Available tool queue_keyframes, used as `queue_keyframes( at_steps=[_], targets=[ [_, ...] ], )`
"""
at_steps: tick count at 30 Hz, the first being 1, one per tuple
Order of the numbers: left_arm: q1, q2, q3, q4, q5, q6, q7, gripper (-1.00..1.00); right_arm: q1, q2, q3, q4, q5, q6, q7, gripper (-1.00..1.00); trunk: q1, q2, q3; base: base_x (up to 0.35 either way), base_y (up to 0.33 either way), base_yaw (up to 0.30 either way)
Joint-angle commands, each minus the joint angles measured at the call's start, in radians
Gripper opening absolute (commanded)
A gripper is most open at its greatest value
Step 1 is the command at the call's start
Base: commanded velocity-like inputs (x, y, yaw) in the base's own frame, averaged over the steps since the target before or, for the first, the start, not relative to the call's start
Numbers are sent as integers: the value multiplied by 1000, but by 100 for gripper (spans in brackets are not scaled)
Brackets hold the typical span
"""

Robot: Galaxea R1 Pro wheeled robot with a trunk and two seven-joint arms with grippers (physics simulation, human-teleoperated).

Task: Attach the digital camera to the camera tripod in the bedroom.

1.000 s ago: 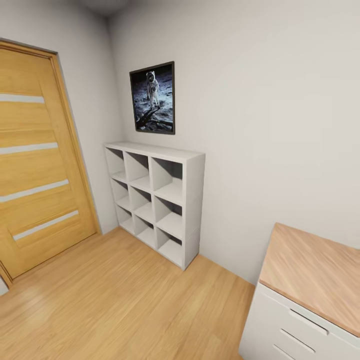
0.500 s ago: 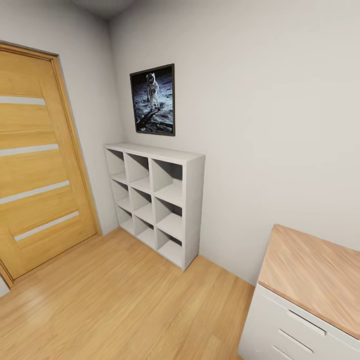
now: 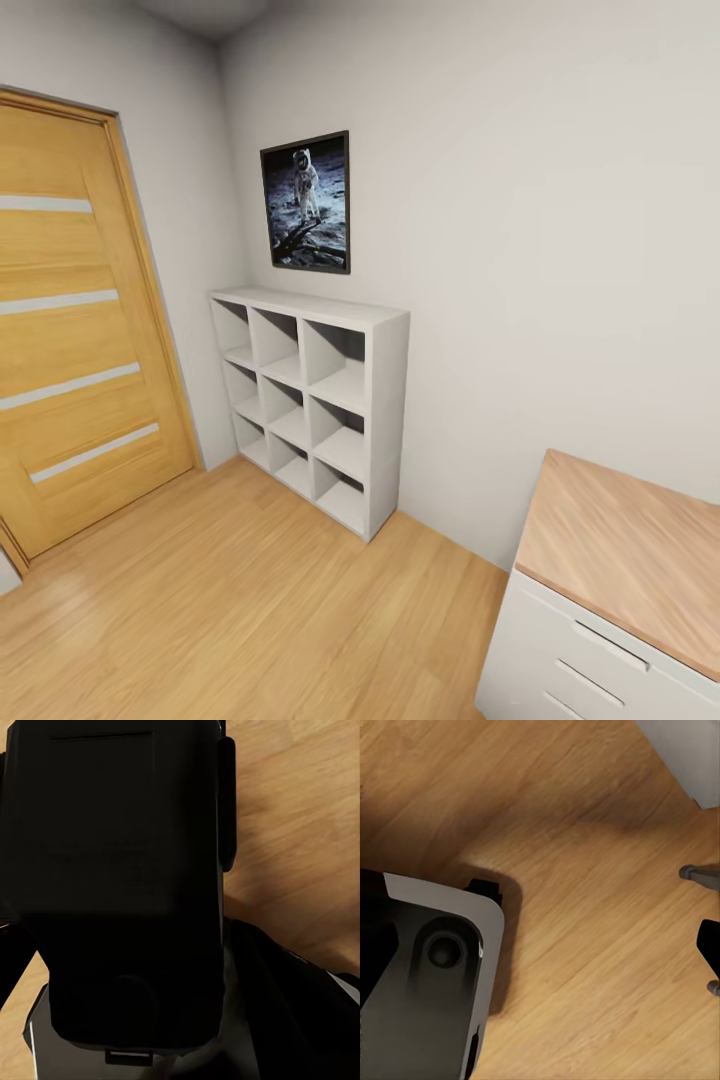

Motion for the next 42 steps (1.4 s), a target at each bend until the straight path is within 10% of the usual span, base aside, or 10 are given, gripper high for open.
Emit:
queue_keyframes(
  at_steps=[1,42],
  targets=[
    [-1,0,-9,0,5,-2,3,-100,-2,0,3,3,2,-6,2,100,0,-2,-2,0,0,0],
    [-1,-1,-9,0,5,-2,3,-100,-2,12,-7,3,-15,-7,-69,100,0,-2,-2,0,0,-94]
  ],
)
